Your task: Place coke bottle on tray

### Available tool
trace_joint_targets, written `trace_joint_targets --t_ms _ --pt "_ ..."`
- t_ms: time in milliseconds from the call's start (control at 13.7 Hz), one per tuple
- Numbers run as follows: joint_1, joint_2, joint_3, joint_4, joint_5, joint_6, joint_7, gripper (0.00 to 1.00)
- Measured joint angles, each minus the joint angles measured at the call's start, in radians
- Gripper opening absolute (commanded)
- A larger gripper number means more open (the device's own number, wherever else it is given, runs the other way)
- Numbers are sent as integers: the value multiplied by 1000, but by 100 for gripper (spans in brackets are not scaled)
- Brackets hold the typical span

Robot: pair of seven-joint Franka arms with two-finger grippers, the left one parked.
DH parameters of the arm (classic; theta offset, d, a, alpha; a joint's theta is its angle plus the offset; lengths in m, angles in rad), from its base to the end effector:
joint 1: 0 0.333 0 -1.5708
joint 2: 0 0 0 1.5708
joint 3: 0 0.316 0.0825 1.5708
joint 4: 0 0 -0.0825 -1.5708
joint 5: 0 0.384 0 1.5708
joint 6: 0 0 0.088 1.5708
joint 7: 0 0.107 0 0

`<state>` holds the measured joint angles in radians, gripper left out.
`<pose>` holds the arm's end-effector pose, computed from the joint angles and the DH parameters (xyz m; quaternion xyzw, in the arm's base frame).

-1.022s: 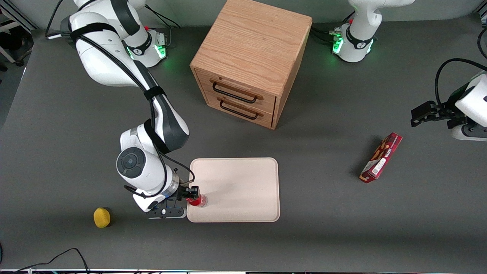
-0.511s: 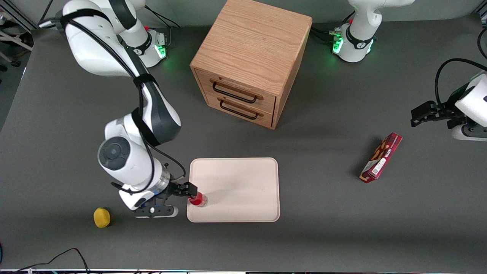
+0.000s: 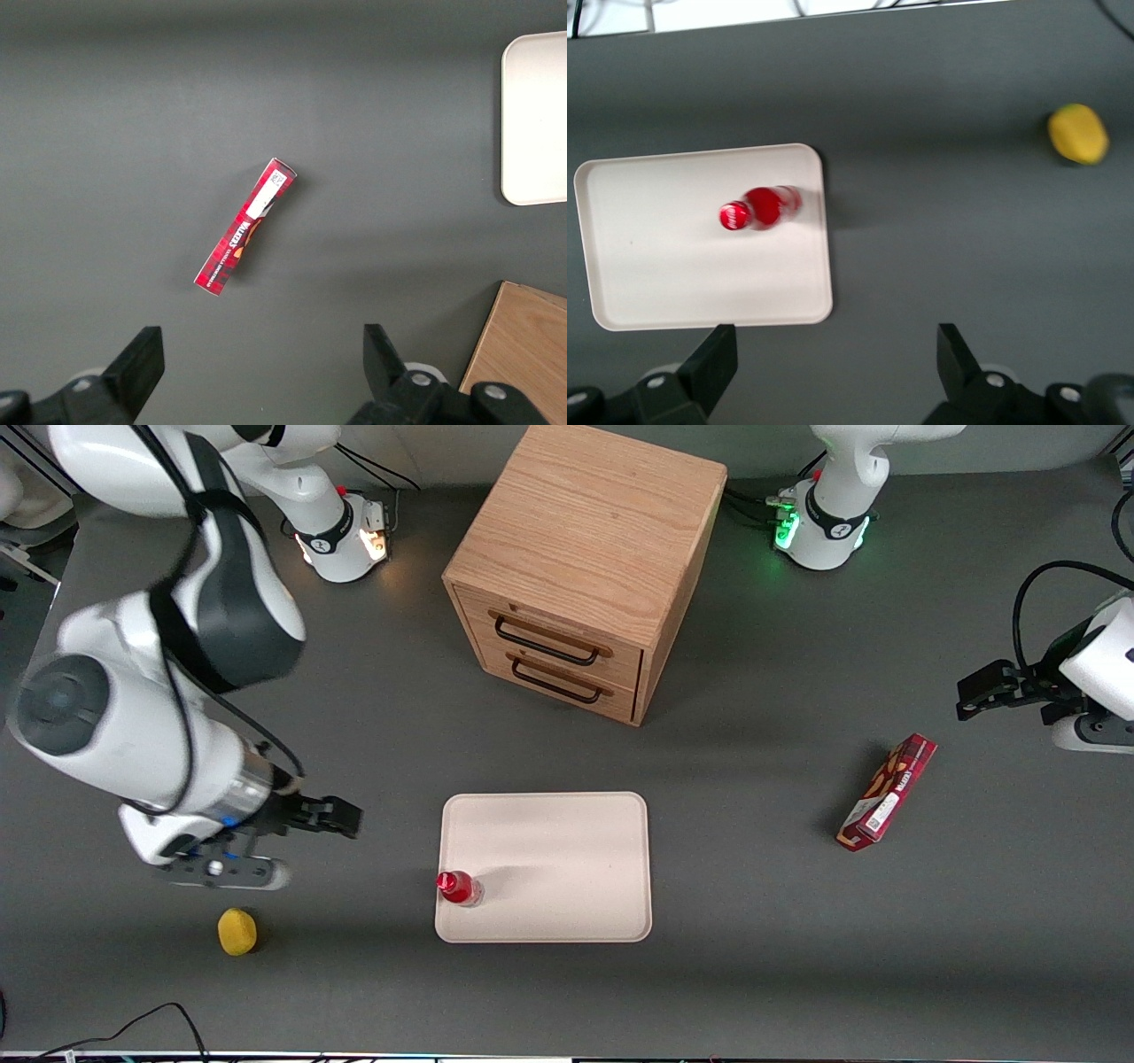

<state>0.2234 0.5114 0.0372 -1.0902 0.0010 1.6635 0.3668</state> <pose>0.6852 0.1755 0.5377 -0.9979 0.0557 -0.0267 0.0187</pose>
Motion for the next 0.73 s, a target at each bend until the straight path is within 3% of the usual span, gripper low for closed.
trace_joint_targets --t_ms 292,730 --pt "-123 -214 -1 -148 0 -104 -91 100" --pt "-285 -470 -36 -346 15 -118 -301 100"
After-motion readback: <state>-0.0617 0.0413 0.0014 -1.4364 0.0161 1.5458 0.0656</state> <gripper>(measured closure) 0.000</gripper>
